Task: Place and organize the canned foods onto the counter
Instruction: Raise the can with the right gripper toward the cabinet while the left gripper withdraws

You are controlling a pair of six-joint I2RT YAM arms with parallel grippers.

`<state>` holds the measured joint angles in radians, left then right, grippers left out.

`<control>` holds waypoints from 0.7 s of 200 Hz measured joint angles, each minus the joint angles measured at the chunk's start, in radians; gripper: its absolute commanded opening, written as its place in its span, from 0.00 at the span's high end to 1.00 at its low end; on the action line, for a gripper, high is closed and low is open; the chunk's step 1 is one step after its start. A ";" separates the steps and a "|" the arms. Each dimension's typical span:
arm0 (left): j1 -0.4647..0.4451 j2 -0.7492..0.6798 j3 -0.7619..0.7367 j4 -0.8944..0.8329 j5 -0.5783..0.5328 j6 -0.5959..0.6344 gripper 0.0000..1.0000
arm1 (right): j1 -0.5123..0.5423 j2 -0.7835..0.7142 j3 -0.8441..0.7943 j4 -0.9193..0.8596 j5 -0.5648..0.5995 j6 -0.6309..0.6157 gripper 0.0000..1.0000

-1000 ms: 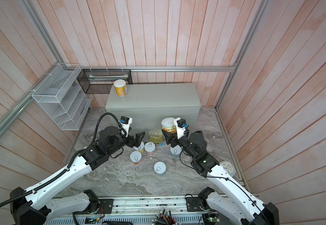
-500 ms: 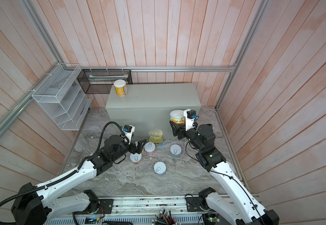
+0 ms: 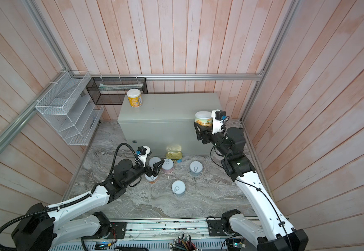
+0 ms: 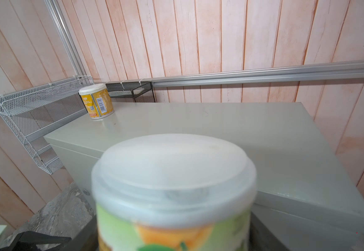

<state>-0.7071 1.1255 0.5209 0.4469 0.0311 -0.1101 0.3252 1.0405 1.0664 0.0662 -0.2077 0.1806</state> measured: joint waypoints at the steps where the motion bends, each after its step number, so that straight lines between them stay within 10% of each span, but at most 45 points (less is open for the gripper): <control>1: 0.000 0.000 0.000 0.003 0.002 0.001 0.00 | -0.002 0.002 0.003 0.000 -0.001 0.000 0.39; 140: 0.000 -0.004 -0.128 0.167 0.041 0.013 0.00 | -0.113 0.334 0.344 0.116 -0.049 -0.067 0.38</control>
<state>-0.7071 1.1213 0.3931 0.6144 0.0723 -0.0971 0.2127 1.3743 1.4105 0.1818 -0.2565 0.1139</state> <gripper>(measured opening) 0.998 0.743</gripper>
